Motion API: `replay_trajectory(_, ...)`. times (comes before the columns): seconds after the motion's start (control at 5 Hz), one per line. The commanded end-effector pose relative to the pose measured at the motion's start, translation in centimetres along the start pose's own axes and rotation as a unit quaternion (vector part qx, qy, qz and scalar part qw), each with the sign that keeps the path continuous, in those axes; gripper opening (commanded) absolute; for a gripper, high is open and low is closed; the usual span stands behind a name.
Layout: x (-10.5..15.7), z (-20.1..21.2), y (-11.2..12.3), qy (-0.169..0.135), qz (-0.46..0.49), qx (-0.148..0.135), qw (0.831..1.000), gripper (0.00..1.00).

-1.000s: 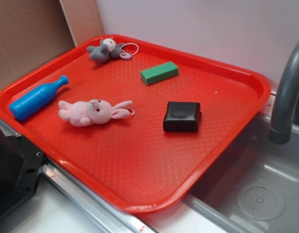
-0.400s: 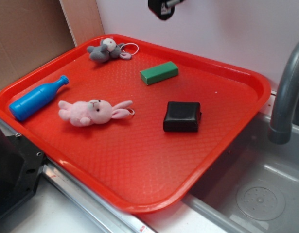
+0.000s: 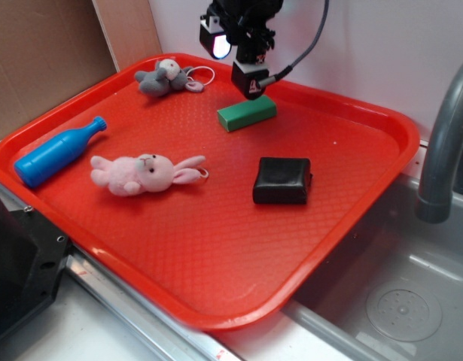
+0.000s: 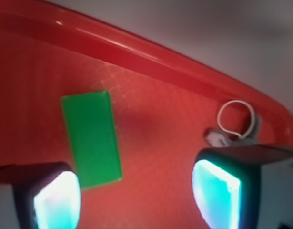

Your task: Grab the green block.

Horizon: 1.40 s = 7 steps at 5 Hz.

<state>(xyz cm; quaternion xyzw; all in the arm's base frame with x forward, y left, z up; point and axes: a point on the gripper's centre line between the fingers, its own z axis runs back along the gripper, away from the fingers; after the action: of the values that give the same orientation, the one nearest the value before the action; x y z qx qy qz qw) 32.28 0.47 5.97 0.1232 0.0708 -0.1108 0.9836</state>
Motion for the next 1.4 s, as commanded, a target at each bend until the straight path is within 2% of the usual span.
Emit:
replay_trajectory(0.0,0.0,-0.5,-0.3,0.008,0.044,-0.047,0.998,1.00)
replay_trajectory(0.2,-0.2,-0.9,-0.9,0.018,0.044,-0.098,0.994,1.00)
replay_trajectory(0.4,-0.4,-0.6,-1.4,0.013,0.034,-0.105,0.994,1.00)
replay_trajectory(0.6,-0.3,-1.9,-0.9,0.023,0.029,-0.093,0.995,1.00)
replay_trajectory(1.0,-0.5,-6.4,0.8,0.073,0.006,-0.026,0.997,1.00)
replay_trajectory(1.2,-0.8,-7.4,0.9,0.079,0.010,-0.022,0.997,0.00)
